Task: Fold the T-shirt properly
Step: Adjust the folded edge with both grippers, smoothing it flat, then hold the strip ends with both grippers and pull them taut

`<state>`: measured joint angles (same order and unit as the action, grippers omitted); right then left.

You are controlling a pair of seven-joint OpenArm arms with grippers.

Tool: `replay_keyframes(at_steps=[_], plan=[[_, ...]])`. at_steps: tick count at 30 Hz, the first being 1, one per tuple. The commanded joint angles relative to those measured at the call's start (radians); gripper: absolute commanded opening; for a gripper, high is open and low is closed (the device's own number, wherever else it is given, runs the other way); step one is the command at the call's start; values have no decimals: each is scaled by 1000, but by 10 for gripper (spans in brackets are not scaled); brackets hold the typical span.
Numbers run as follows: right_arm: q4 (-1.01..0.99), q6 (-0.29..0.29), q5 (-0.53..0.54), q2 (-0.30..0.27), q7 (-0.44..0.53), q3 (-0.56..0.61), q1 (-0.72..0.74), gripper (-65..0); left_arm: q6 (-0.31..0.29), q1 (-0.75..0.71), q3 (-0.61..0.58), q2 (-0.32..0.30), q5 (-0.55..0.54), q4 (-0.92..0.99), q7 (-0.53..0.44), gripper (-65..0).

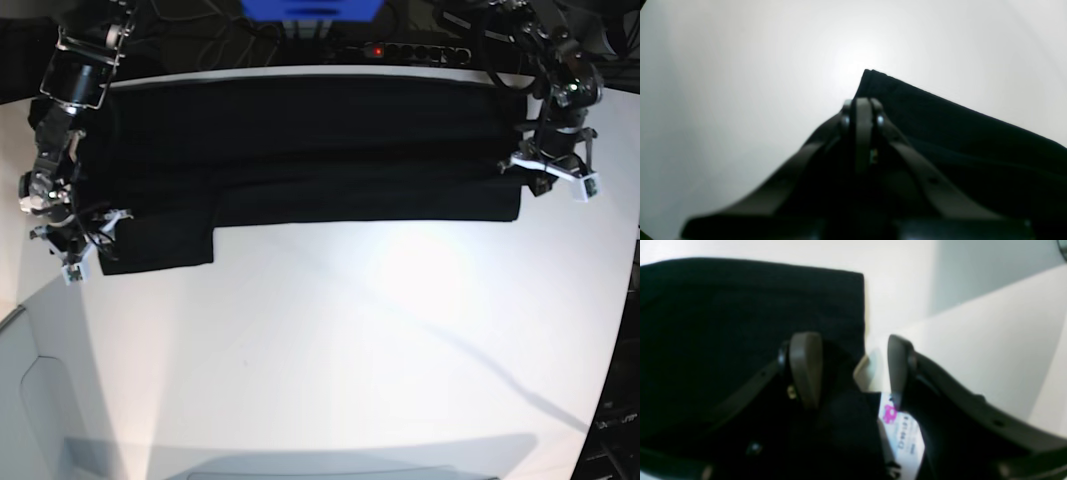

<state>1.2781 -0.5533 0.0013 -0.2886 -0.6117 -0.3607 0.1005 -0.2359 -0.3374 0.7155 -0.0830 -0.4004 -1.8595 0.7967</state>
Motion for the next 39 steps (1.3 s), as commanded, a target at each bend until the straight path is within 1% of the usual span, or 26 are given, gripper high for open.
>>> replay_keyframes(at_steps=[1,2,4,8,9,12,16,22,24,31,34,39], plan=[[15,-7,-1,-18,-6,-2,5,-352,-3,4,3,-11,-5,-16,-21,-649],[15,-7,-1,-16,-6,-2,2,-371,-3,4,3,-11,-5,-16,-21,-649],[15,-7,-1,-16,-6,-2,2,-435,-3,4,3,-11,-5,-16,-21,-649],[24,-7,-1,-16,-1,-10,6,-627,-3,4,3,-11,-5,-16,-21,-649],[25,-7,-1,-16,-1,-10,9,-650,-3,4,3,-11,-5,-16,-21,-649],[81,-7,-1,-18,0,-13,2,-650,-3,4,3,-11,-5,-16,-21,-649],[216,-7,-1,-14,-4,-13,-43,-650,-3,4,3,-11,-7,-16,-21,-649],[460,-7,-1,-13,-6,-14,-183,-650,-4,2,3,-11,-7,-21,-21,-649],[526,-6,-1,-11,-6,-31,-239,-650,-4,1,3,-11,-7,-24,-21,-649],[696,-7,-1,62,-6,-148,-393,-650,-4,-1,8,-13,-7,-24,-21,-649],[713,-7,-1,91,0,-168,-440,-650,-4,1,8,-13,-7,-24,-21,-649],[710,-7,-1,108,0,-196,-512,-650,-4,1,8,-18,-7,-22,-21,-649]])
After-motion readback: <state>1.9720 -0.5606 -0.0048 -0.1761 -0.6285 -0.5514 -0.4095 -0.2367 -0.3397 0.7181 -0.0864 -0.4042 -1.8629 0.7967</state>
